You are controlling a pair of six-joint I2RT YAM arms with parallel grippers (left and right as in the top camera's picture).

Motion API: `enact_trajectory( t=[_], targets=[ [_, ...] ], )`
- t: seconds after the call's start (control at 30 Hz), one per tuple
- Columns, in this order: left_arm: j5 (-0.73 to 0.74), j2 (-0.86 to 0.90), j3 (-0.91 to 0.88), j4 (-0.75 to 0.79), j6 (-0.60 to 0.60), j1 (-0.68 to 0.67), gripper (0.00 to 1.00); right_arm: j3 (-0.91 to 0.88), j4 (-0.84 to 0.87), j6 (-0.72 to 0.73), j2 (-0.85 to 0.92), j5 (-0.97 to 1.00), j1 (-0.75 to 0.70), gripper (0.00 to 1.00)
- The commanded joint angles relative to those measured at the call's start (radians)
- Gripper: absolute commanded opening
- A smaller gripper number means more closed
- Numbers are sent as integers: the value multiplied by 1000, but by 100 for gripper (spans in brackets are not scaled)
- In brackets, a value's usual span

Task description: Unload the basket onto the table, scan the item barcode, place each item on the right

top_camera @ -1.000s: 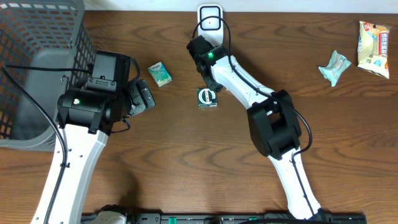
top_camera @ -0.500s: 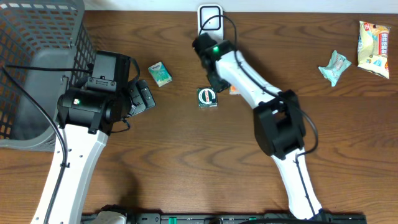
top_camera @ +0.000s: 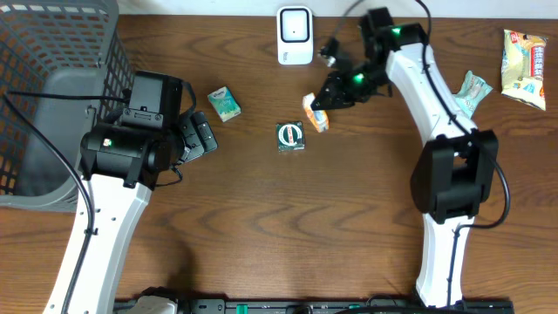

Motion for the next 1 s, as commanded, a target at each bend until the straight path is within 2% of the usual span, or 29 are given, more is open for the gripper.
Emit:
enact_trajectory(
  t=[0.0,0.13,0.27,0.3,0.33,0.37,0.47,0.67,0.77,0.83,0.97],
  targets=[
    [-9,-3,3,-3,-2,4,98,-101,45,-39,42,-139,-32,1],
    [-9,-3,3,-3,-2,4,97,-206,139,-16,42,-49,-75,1],
    [-9,-3,3,-3,-2,4,98,-215,171,116,41,167,-134,7],
    [-9,-3,3,-3,-2,4,98,-211,172,138,41,199,-148,12],
    [-9,-3,3,-3,-2,4,98,-207,170,143,41,224,-161,23],
    [-9,-3,3,-3,-2,4,97,-201,166,145,41,246,-174,40],
    [-9,-3,3,-3,-2,4,97,-163,130,146,41,280,-209,61],
    [-9,-3,3,-3,-2,4,97,-20,-29,152,41,280,-242,63],
    [-9,-3,3,-3,-2,4,98,27,-102,97,41,280,-223,63],
    [-9,-3,3,-3,-2,4,97,29,-118,49,41,296,-205,66],
    [-9,-3,3,-3,-2,4,98,-14,-61,72,42,416,-166,67]
  ],
)
